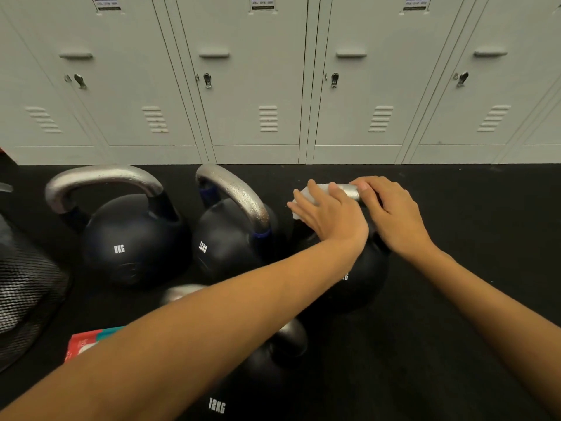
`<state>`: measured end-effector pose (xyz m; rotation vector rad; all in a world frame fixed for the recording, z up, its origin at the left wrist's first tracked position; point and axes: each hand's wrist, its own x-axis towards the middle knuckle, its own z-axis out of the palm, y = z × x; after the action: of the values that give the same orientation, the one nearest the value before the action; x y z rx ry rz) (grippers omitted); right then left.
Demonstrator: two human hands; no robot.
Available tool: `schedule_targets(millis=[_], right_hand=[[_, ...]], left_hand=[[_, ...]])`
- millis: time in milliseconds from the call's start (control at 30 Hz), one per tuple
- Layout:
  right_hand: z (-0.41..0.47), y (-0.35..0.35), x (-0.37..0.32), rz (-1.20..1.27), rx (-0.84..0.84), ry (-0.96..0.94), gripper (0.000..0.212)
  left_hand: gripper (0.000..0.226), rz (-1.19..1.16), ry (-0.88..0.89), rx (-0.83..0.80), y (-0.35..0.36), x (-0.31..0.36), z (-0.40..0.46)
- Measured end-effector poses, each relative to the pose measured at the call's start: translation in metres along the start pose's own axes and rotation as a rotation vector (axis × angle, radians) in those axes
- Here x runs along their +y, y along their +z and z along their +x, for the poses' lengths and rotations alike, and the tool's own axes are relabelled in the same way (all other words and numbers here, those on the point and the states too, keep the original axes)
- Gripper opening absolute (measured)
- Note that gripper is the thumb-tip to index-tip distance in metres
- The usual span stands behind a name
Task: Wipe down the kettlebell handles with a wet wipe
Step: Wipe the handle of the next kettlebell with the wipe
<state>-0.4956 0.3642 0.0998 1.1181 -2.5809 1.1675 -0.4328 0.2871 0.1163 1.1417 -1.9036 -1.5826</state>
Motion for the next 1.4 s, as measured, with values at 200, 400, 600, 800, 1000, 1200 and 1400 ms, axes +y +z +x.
schedule_targets(millis=[200,400,600,800,1000,1200,1400], right_hand=[[0.000,0.000,0.000,-0.001,-0.010,0.010,0.032],[0.000,-0.001,0.000,-0.011,-0.009,0.008,0.032],[0.000,-0.003,-0.001,0.015,-0.020,0.002,0.031],[-0.001,-0.003,0.000,0.011,-0.029,0.000,0.031],[-0.002,-0.007,-0.003,0.102,-0.018,0.014,0.032],[-0.010,-0.027,-0.006,0.260,0.144,0.065,0.028],[-0.009,-0.024,-0.029,0.198,0.069,-0.100,0.025]], left_hand=[[0.047,-0.187,-0.205,0.033,-0.016,-0.007,0.023],[0.040,0.061,-0.198,-0.294,-0.043,0.013,0.053],[0.044,0.319,-0.014,-0.487,-0.054,0.018,0.062],[0.033,0.237,-0.073,-0.492,-0.061,0.013,0.067],[0.035,0.680,0.362,-0.490,-0.049,0.021,0.037],[0.046,0.704,0.525,-0.321,-0.055,-0.009,0.031],[0.052,0.357,0.284,-0.497,-0.059,0.020,0.014]])
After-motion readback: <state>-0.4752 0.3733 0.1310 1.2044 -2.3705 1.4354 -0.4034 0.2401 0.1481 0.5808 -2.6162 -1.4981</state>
